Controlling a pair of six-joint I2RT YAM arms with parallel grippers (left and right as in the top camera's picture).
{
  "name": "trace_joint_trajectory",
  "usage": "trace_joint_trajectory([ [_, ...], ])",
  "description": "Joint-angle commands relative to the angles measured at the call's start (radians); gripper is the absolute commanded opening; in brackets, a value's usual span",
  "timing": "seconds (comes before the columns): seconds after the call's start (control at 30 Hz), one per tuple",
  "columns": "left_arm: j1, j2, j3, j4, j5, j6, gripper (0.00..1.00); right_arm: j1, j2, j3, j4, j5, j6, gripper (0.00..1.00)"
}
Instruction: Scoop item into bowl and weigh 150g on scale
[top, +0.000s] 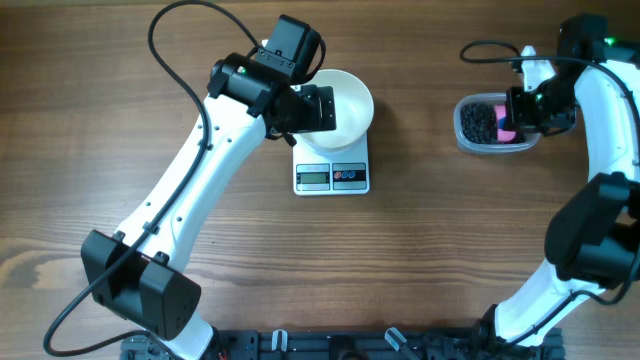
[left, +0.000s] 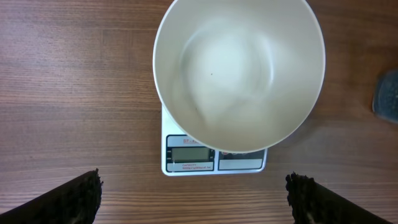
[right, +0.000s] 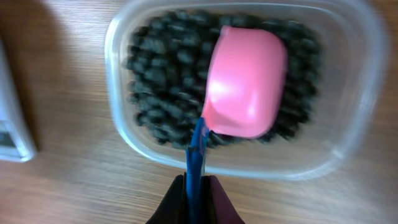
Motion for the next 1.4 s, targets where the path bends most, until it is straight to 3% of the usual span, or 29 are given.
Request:
trace_joint_trajectory([
  [0.0, -0.002, 0.013, -0.012, -0.012, -0.017, 0.054, 1.0, -0.031, 0.039, -0.004, 0.019, -0.2, -0.075, 0.04],
  [0.23, -0.01, 0.013, -0.012, -0.014, -0.016, 0.061, 1.0, -0.139, 0.039, -0.004, 0.084, -0.203, 0.003, 0.04],
  [0.33, -0.017, 0.013, -0.012, -0.018, -0.012, 0.065, 1.0, -0.129, 0.039, -0.005, 0.007, -0.215, -0.006, 0.04],
  [0.47, -0.027, 0.013, -0.012, -0.013, -0.013, 0.068, 1.0, -0.12, 0.041, -0.005, 0.119, -0.215, 0.012, 0.04],
  [0.63, -0.042, 0.013, -0.012, -0.012, -0.013, 0.068, 1.0, -0.12, 0.041, -0.005, 0.108, -0.211, 0.026, 0.04],
  [0.77, -0.048, 0.013, -0.012, -0.007, -0.013, 0.072, 1.0, -0.12, 0.041, -0.005, 0.172, -0.221, 0.029, 0.12],
  [0.8, -0.048, 0.013, -0.012, -0.006, -0.013, 0.072, 1.0, -0.12, 0.041, -0.005, 0.172, -0.224, 0.029, 0.16],
  [0.87, -0.047, 0.013, -0.012, -0.005, -0.013, 0.072, 1.0, -0.12, 0.041, -0.005, 0.172, -0.223, 0.029, 0.35],
  [1.03, -0.046, 0.013, -0.012, -0.006, -0.013, 0.072, 1.0, -0.12, 0.04, 0.003, 0.191, -0.223, 0.029, 0.46],
  [1.13, -0.048, 0.013, -0.012, -0.006, -0.013, 0.072, 1.0, -0.12, 0.04, 0.066, 0.213, -0.206, 0.03, 0.98],
  [1.37, -0.048, 0.013, -0.012, -0.026, -0.012, 0.064, 1.0, -0.12, 0.041, 0.089, 0.279, -0.128, 0.029, 1.0],
])
